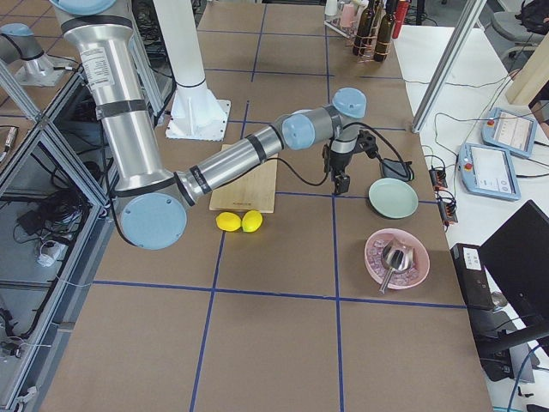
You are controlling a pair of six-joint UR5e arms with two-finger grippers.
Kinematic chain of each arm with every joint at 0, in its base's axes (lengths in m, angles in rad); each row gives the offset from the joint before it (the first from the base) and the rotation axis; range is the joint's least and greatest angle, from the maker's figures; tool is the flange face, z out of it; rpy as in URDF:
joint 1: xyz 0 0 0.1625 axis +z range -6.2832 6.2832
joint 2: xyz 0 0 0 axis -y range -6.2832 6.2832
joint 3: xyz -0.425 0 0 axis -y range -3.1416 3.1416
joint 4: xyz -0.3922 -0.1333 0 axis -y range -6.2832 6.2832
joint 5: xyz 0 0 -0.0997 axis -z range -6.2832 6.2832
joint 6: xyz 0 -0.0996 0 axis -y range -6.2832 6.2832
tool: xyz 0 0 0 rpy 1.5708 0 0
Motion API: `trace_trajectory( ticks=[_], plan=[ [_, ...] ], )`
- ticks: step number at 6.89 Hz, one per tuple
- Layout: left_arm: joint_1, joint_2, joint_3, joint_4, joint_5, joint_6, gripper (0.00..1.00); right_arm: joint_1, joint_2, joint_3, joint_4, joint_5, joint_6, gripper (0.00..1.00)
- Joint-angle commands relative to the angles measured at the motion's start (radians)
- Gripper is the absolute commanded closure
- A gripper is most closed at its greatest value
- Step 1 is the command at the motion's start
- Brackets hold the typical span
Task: Pick orange to plate
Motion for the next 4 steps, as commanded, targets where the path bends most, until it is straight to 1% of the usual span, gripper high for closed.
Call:
trace_trajectory(
  ticks=[1,3,4],
  plan=[
    [-0.004,-0.001,0.000,-0.001,-0.001,-0.002,0.00,0.160,-0.069,-0.123,0.001,0.047,-0.255,0.00],
    [-0.004,-0.003,0.000,-0.001,-0.001,-0.002,0.00,0.302,-0.096,-0.290,0.003,0.082,-0.483,0.00],
    [-0.004,-0.004,0.000,-0.001,-0.001,-0.002,0.00,0.352,-0.113,-0.294,0.003,0.082,-0.506,0.00]
  ],
)
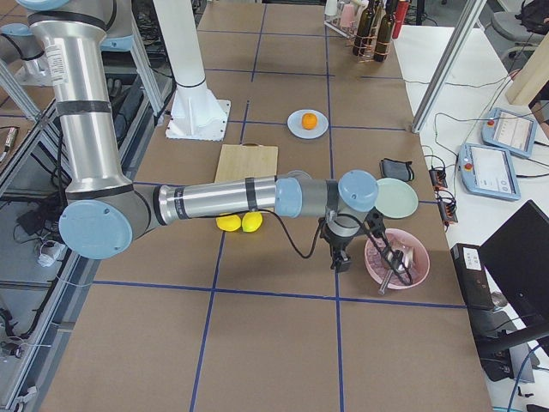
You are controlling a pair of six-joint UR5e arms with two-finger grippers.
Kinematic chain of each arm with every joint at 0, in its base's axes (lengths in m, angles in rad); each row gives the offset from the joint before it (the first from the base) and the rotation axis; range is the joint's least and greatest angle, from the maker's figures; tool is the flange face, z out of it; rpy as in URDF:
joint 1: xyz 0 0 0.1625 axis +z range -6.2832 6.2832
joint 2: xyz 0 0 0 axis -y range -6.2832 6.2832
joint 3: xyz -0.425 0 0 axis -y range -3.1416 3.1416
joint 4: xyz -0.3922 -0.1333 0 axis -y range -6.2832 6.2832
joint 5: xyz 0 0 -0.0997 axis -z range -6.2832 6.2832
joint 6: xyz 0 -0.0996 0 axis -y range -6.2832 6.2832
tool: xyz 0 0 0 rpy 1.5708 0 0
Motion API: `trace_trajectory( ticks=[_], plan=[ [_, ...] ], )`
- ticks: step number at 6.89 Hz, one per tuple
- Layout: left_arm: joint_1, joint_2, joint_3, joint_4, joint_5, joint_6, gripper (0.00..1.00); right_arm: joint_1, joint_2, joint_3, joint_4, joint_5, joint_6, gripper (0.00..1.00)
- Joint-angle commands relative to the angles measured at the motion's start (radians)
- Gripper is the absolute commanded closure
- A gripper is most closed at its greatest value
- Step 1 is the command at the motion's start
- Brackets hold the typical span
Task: Pick orange to plate
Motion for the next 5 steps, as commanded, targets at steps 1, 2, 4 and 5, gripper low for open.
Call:
trace_trajectory(
  ticks=[1,2,4,5],
  plan=[
    [0.000,0.000,0.000,0.000,0.000,0.000,0.00,0.072,-0.062,-0.011,0.001,0.012,-0.061,0.00],
    [-0.002,0.005,0.000,0.000,0.000,0.000,0.00,0.072,-0.071,-0.007,0.010,-0.002,-0.033,0.00],
    [-0.002,0.008,0.002,0.000,0.003,0.000,0.00,0.072,-0.129,0.027,0.160,-0.043,0.245,0.00],
    [-0.003,0.008,0.002,0.000,0.003,0.000,0.00,0.070,-0.163,0.000,0.294,-0.043,0.299,0.00]
  ],
)
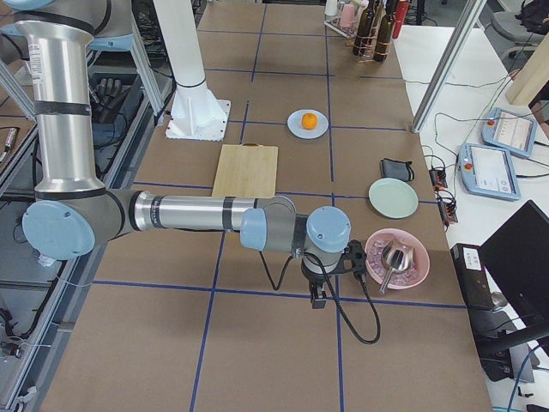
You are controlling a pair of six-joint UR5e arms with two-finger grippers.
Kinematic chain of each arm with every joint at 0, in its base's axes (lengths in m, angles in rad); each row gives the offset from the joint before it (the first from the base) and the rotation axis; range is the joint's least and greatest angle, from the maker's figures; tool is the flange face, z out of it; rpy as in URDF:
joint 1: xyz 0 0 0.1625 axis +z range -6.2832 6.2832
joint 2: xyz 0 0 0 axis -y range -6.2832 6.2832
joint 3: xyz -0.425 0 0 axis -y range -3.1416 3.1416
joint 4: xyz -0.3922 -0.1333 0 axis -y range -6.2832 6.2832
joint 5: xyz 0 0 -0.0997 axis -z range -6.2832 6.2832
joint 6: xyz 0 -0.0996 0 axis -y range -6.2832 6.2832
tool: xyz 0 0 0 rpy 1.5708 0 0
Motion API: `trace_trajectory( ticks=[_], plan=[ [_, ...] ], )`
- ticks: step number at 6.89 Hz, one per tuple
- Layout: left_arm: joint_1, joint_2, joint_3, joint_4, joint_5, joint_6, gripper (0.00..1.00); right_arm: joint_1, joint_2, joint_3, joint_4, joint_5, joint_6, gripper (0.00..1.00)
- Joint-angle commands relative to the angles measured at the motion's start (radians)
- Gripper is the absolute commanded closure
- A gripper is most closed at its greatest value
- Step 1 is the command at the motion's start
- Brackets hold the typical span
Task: Pick orange to plate
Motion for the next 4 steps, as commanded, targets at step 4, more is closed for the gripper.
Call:
trace_trajectory(
  ticks=[4],
  plan=[
    [0.000,-0.001,0.006,0.000,0.000,0.000,0.00,-0.001,-0.041,-0.026,0.171,0.002,0.118,0.00]
  ],
)
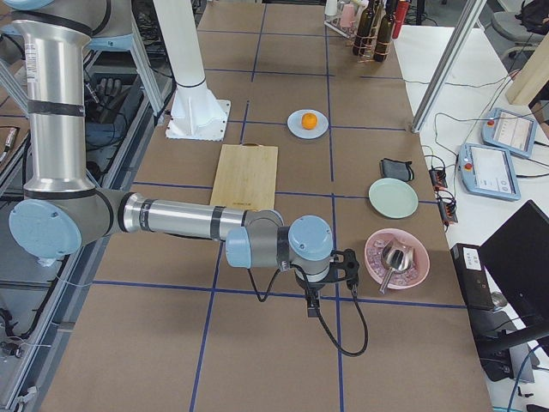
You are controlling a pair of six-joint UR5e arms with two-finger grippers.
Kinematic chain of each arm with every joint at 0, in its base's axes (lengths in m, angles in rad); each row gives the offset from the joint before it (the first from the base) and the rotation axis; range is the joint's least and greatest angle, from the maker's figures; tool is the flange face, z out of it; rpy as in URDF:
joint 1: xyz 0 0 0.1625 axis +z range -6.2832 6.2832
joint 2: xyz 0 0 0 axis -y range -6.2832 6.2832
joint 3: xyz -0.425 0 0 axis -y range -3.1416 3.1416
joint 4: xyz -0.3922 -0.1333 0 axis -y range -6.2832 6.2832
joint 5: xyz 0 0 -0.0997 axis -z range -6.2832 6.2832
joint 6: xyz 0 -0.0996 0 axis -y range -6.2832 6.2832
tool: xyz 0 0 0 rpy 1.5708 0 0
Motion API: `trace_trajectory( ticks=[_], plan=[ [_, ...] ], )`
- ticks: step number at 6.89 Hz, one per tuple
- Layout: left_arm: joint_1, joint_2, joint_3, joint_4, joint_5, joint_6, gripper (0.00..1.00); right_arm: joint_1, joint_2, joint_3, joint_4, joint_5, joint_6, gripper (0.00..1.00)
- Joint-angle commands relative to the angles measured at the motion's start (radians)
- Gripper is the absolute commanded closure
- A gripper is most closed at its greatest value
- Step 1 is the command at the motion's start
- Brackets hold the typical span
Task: Pick orange to plate
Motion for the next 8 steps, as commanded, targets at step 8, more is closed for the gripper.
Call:
trace_trajectory(
  ticks=[8],
  plan=[
    [-0.002,0.000,0.005,0.000,0.000,-0.018,0.00,-0.026,0.017,0.007,-0.111,0.027,0.000,0.00]
  ],
)
